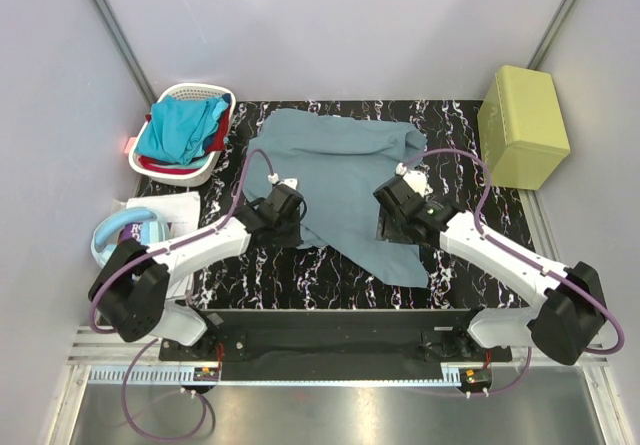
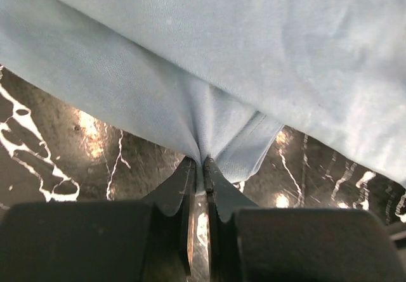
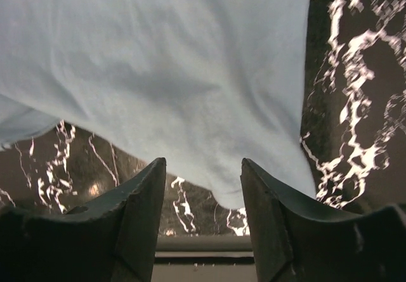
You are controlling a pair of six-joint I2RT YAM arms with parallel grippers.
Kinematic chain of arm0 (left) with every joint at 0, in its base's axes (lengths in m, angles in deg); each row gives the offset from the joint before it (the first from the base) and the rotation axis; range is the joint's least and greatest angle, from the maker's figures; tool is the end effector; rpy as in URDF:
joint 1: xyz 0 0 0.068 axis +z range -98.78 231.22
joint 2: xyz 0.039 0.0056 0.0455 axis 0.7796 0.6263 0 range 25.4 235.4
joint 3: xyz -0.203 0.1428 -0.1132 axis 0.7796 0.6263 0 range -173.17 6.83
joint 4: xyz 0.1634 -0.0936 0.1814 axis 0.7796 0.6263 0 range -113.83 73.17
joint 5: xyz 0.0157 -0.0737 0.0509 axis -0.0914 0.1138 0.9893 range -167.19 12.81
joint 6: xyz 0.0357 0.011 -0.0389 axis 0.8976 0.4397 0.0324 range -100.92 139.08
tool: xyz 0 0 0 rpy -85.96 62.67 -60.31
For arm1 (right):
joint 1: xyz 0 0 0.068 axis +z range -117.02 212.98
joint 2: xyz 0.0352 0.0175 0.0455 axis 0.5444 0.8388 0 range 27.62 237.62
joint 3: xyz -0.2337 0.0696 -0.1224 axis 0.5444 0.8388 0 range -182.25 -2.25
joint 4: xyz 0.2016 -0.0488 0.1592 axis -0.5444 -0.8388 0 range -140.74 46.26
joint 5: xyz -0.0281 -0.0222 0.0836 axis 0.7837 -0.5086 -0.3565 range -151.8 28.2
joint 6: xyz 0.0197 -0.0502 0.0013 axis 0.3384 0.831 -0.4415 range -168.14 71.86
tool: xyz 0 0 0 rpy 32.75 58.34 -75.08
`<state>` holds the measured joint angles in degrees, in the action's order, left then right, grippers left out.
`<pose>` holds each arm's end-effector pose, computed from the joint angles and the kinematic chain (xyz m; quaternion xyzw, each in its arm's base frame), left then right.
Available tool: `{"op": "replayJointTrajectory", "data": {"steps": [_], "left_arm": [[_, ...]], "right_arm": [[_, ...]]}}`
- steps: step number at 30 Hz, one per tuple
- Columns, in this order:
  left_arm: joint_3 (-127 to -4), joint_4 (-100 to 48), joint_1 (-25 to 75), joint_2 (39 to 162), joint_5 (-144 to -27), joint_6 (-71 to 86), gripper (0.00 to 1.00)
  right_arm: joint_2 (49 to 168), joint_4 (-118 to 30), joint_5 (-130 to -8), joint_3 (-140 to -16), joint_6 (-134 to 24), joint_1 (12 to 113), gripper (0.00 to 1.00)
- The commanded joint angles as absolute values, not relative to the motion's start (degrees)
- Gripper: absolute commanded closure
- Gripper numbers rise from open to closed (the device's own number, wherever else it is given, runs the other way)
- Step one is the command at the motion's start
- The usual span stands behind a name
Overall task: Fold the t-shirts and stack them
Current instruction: Flatten out the tshirt
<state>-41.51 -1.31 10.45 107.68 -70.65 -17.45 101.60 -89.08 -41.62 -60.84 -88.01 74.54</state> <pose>0.2160 -0.1811 0.1968 0.0189 0.9559 -0.1372 0.2590 0.1967 0.1578 0.2664 0.0303 0.9531 0.0338 0.2991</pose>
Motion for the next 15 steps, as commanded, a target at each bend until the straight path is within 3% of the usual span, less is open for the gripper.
{"op": "replayJointTrajectory", "data": {"steps": [1, 15], "left_arm": [[-40.9, 0.51, 10.36, 104.85, -69.11, -17.75, 0.9], [-42.74, -0.63, 10.35, 109.77, -69.9, -17.04, 0.91]], "right_arm": [[98.29, -92.25, -45.89, -58.24, -90.93, 78.06, 0.39], [101.0, -90.95, -47.47, -48.66, -98.15, 87.21, 0.39]]}}
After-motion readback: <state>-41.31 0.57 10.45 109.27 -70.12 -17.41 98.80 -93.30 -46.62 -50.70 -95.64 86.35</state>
